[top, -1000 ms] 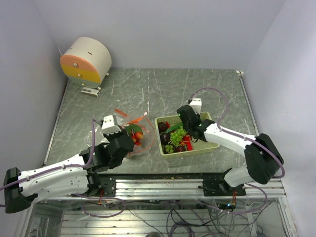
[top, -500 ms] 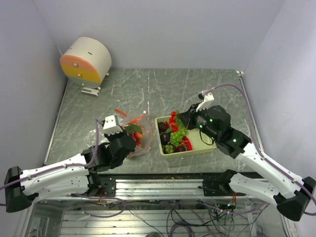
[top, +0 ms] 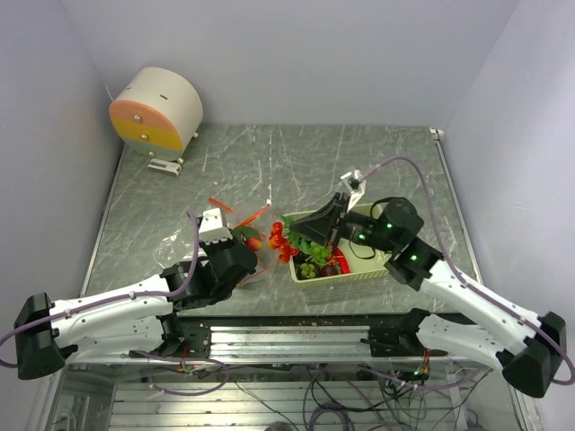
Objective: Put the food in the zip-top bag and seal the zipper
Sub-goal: Place the fake fruit in the zipper food storage bag.
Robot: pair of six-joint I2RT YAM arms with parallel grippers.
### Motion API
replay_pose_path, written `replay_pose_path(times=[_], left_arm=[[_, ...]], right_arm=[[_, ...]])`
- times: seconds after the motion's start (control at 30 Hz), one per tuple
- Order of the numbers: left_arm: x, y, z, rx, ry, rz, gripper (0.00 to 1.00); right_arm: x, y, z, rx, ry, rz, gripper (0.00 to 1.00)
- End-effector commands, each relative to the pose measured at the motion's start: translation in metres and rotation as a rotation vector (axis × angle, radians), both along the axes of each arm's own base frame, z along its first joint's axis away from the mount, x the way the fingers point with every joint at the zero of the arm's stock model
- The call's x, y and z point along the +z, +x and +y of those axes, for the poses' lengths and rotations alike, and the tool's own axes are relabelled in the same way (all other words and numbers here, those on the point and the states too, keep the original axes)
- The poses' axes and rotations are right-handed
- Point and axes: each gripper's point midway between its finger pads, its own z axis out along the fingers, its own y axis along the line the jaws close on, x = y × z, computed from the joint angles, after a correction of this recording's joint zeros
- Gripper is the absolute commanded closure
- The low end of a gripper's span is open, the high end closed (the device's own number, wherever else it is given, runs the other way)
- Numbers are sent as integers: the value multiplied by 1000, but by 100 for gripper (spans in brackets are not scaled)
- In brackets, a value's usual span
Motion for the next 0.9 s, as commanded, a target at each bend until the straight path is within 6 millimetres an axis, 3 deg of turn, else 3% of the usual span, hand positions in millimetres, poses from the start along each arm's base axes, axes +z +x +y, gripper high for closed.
replay_pose_path(times=[0.0,0.2,0.37,0.6,0.73,0.87], left_arm=[[22,3,-12,-16,-76,-31,93],[23,2,-10,-14,-90,-36,93],[27,1,-8,-17,-98,-40,93],[27,0,-6,-18,-104,-45,93],[26,1,-8,-21,-93,-38,93],[26,1,-9,-21,-92,-38,93]], right_arm=[[6,-3,21,77,91,8,100],[-3,12,45,74,145,48,100],[-39,36,59,-43,42,91,100],[-87,59,63,-214,-150,123,98],[-95,66,65,-267,-235,110,64],[-84,61,58,-279,-247,73,26]])
